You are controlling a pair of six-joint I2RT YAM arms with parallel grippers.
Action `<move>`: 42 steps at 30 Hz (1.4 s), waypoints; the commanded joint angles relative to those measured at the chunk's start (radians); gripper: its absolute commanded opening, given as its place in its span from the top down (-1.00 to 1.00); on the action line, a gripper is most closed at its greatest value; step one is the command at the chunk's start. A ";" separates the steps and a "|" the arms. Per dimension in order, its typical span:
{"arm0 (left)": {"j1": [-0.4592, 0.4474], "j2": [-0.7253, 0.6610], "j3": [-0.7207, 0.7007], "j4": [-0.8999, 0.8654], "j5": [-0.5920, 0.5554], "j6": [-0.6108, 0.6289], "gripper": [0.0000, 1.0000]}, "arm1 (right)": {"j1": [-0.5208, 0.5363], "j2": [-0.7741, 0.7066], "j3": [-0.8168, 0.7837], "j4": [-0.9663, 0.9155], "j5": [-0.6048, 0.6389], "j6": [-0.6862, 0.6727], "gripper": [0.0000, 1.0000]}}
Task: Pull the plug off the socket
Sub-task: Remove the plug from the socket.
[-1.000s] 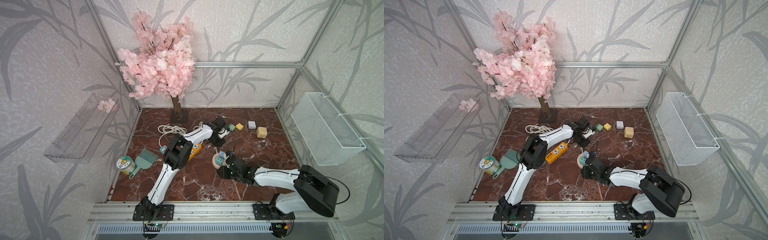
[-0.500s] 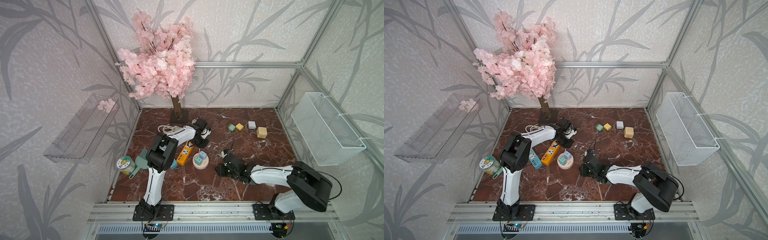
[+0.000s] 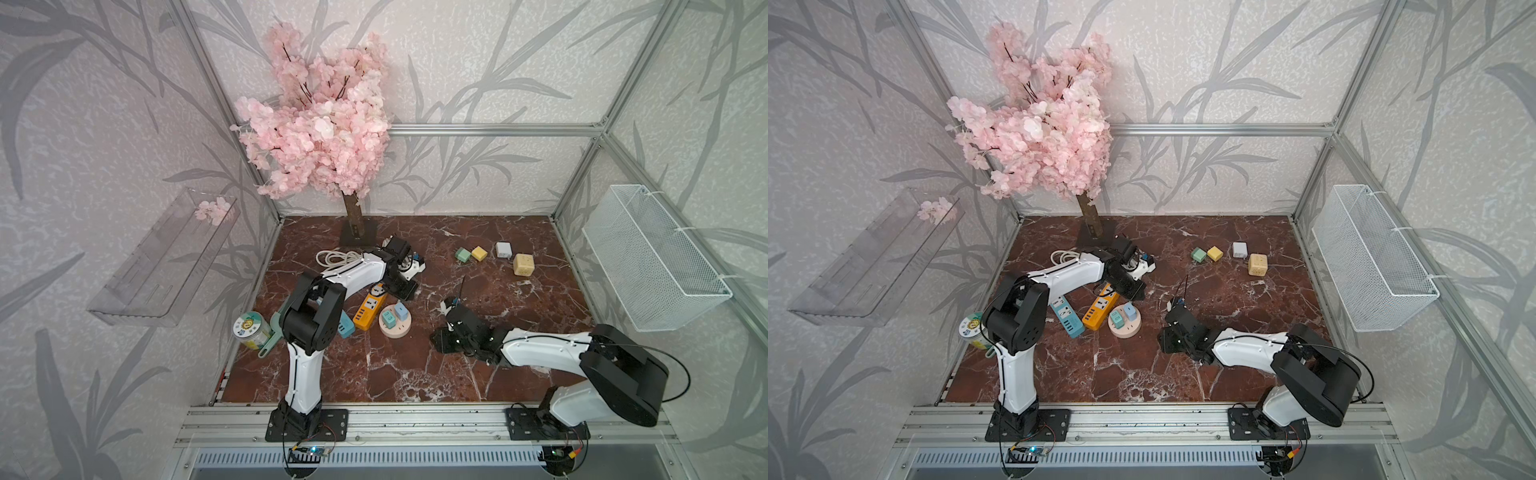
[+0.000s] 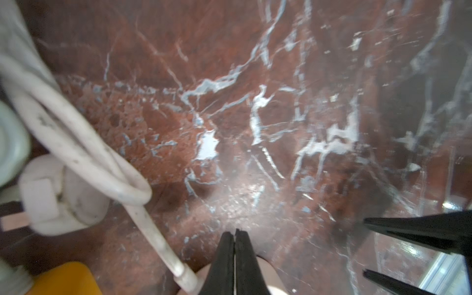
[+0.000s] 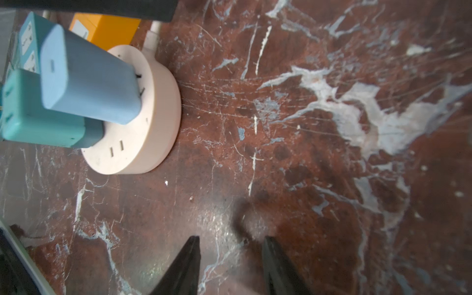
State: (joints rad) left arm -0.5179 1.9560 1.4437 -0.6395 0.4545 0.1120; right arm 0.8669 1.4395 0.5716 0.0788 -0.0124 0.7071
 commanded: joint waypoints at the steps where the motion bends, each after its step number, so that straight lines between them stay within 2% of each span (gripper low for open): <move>1: -0.005 -0.127 0.001 -0.052 0.081 0.034 0.47 | 0.004 -0.080 0.042 -0.113 0.039 -0.113 0.10; 5: 0.001 -0.268 -0.019 -0.084 0.042 0.064 -0.04 | 0.004 -0.156 0.067 -0.189 0.061 -0.183 0.01; 7: 0.008 -0.347 -0.036 -0.093 -0.003 0.068 -0.40 | 0.004 -0.183 0.080 -0.204 0.054 -0.214 -0.05; 9: 0.017 -0.425 -0.055 -0.108 -0.090 0.045 -0.54 | 0.004 -0.191 0.117 -0.241 0.038 -0.243 -0.11; 12: 0.052 -0.509 -0.074 -0.165 -0.120 0.080 -0.58 | 0.004 -0.156 0.205 -0.318 0.013 -0.275 -0.14; 13: 0.067 -0.526 -0.083 -0.183 -0.117 0.088 -0.52 | 0.006 -0.140 0.237 -0.340 0.005 -0.284 -0.15; 15: 0.104 -0.559 -0.108 -0.221 -0.089 0.103 -0.21 | 0.006 -0.104 0.296 -0.372 -0.005 -0.293 -0.15; 16: 0.116 -0.567 -0.121 -0.238 -0.070 0.107 0.01 | 0.006 -0.091 0.314 -0.376 -0.012 -0.295 -0.15; 19: 0.151 -0.587 -0.182 -0.255 -0.016 0.107 0.91 | 0.005 -0.035 0.379 -0.381 -0.038 -0.299 -0.15; 20: 0.156 -0.586 -0.198 -0.255 -0.005 0.109 1.00 | 0.006 -0.015 0.401 -0.390 -0.045 -0.300 -0.15; 27: 0.191 -0.557 -0.297 -0.187 0.067 0.077 1.00 | 0.003 0.104 0.525 -0.404 -0.081 -0.303 -0.15; 34: 0.191 -0.562 -0.383 -0.027 0.186 0.031 1.00 | -0.035 0.159 0.532 -0.363 -0.134 -0.277 -0.15; 42: 0.191 -0.494 -0.428 0.000 0.211 0.025 1.00 | -0.045 0.194 0.551 -0.352 -0.151 -0.286 -0.15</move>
State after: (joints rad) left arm -0.3309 1.4418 1.0348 -0.6647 0.6350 0.1490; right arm 0.8242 1.6184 1.0878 -0.2878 -0.1455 0.4225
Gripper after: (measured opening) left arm 0.046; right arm 0.575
